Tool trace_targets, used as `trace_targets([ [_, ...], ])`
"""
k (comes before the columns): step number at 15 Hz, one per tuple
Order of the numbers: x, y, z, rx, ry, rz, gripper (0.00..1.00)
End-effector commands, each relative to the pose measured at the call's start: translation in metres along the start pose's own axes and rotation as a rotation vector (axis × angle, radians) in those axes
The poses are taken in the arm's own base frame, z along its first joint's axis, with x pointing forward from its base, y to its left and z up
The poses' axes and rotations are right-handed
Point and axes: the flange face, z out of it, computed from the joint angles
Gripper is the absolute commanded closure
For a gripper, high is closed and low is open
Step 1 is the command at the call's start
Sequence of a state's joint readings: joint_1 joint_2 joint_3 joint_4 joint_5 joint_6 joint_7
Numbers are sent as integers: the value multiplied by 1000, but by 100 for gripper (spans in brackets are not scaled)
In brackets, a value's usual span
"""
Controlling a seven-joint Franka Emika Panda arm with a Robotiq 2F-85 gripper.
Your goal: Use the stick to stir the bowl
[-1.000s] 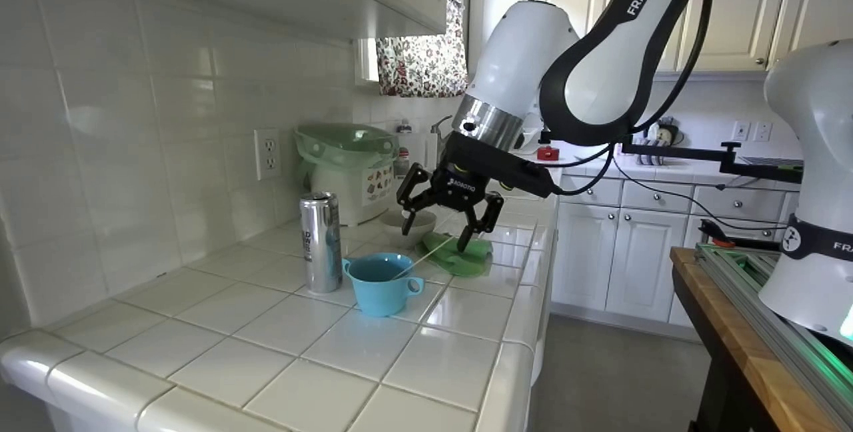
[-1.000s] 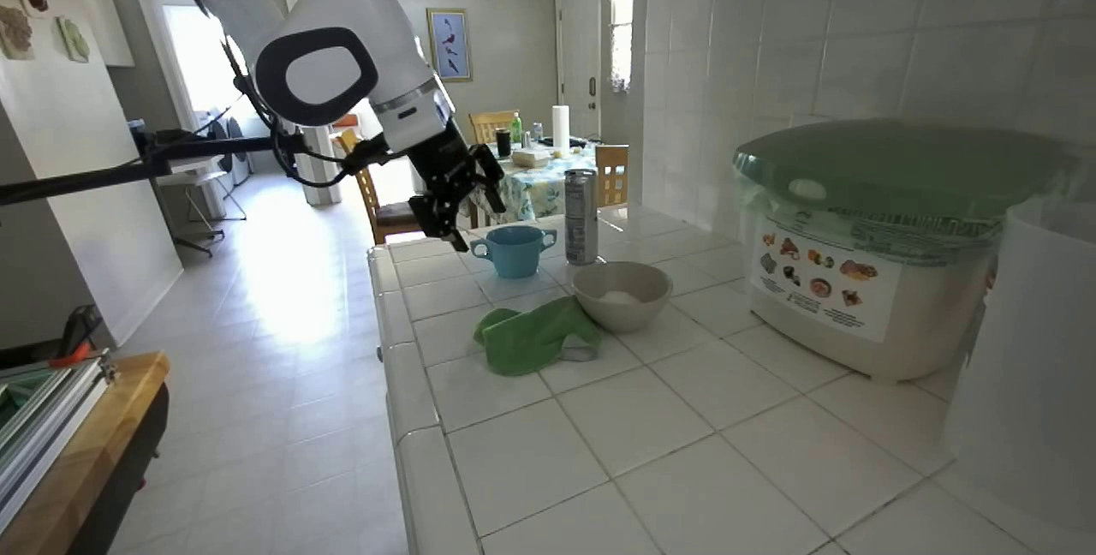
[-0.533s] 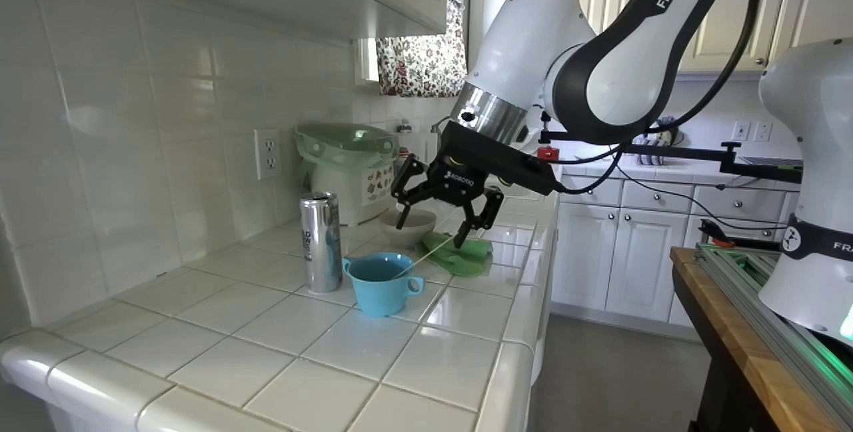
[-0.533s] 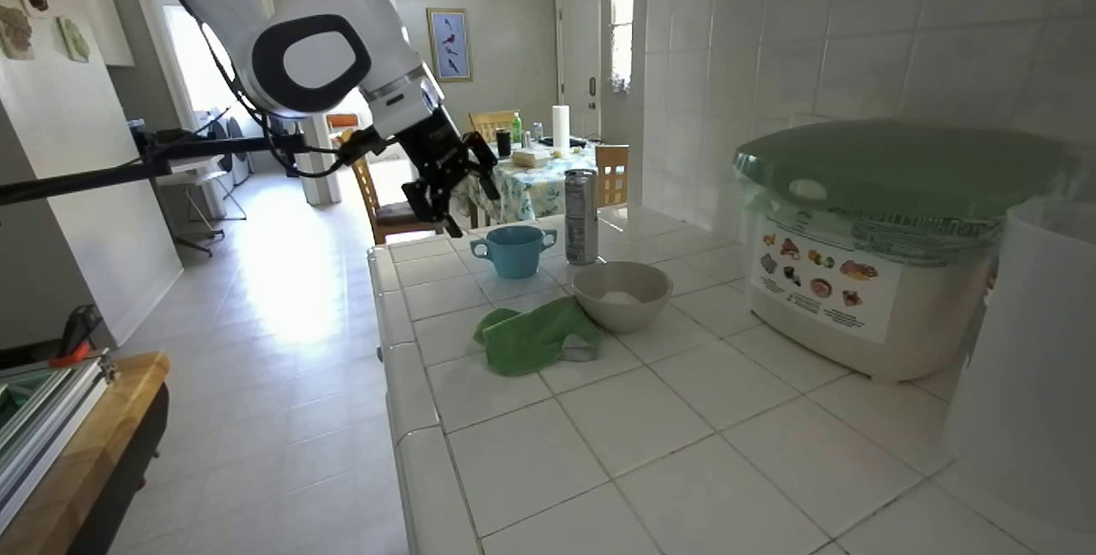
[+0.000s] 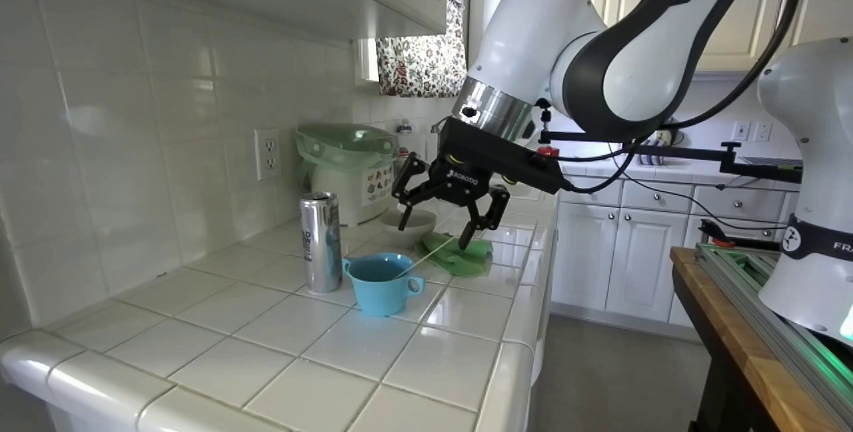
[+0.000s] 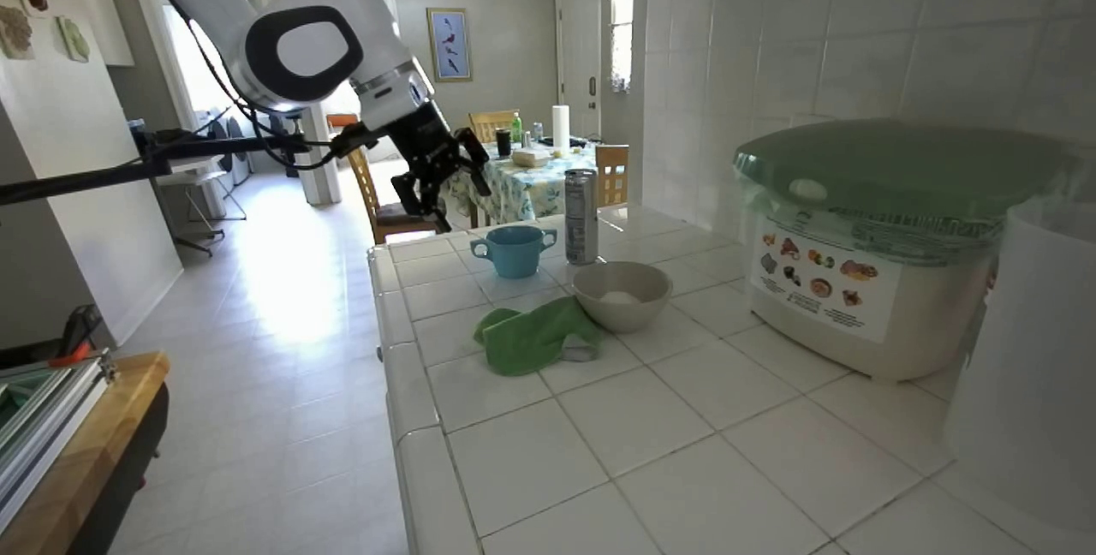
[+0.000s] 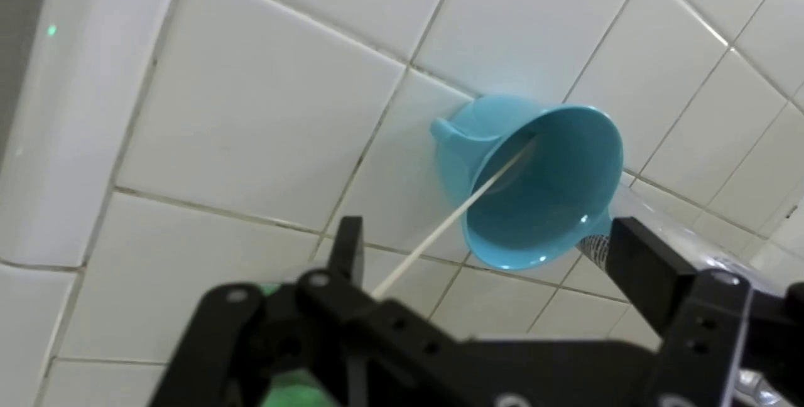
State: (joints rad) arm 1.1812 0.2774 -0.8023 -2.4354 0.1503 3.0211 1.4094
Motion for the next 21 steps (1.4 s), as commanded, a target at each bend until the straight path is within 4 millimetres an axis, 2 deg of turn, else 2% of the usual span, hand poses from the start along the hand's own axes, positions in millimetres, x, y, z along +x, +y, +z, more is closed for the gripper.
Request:
trace_targets([
  [1,0,-1,-4,-15,11,20,0],
  [8,-4,1,-11,8,-13,-11,0],
  [15,2,12,-10,-4,-27,-14,0],
  [21,17,17,-9,-11,-27,-36,0],
])
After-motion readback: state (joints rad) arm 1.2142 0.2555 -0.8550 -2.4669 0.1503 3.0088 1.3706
